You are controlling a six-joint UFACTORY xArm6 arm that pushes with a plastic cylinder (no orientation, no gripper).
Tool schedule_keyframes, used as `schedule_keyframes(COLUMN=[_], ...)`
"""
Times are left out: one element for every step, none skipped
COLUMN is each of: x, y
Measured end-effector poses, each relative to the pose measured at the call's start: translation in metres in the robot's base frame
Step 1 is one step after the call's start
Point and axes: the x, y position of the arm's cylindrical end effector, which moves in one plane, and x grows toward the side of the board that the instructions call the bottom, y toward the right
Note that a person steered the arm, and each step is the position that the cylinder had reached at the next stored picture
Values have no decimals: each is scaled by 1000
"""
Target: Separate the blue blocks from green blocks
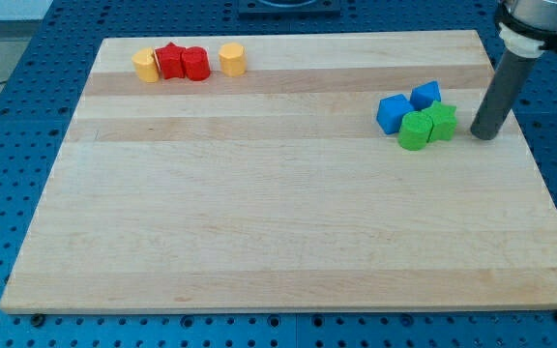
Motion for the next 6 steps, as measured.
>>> schedule_keyframes(x=[-11,-23,-32,-39,-44,-49], y=[0,0,0,0,0,0])
